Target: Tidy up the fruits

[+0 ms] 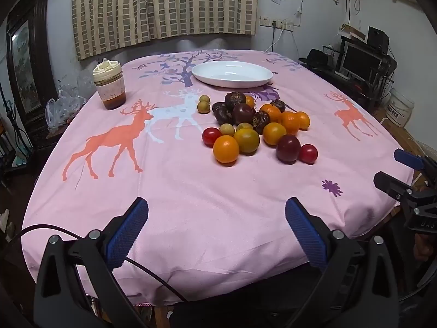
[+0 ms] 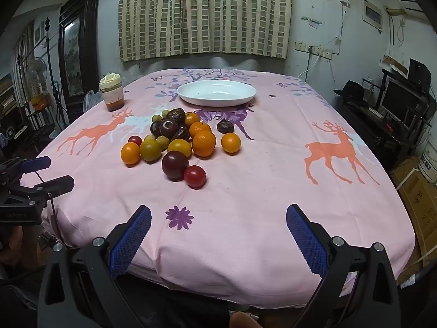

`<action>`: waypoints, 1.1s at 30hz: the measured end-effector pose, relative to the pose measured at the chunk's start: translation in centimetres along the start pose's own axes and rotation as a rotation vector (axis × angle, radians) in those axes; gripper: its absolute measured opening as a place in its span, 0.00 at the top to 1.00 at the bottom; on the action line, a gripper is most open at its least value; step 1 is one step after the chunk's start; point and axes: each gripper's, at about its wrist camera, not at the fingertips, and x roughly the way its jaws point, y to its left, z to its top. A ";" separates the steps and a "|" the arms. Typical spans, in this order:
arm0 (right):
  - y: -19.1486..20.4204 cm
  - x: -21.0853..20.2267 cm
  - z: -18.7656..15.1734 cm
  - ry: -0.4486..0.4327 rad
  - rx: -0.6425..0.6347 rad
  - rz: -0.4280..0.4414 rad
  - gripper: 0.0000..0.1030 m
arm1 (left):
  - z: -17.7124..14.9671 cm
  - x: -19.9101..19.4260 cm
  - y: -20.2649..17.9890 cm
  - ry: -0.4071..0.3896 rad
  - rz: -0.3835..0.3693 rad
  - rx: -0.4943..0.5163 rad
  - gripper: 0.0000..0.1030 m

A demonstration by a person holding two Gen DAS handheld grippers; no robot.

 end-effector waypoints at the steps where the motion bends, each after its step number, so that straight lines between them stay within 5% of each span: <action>1: 0.0 0.0 0.0 -0.002 0.000 0.000 0.04 | 0.0 0.0 0.0 -0.002 0.006 0.000 0.05; 33: 0.1 -0.1 -0.2 -0.003 -0.005 0.007 0.04 | -0.7 0.5 0.2 0.009 0.017 0.004 0.05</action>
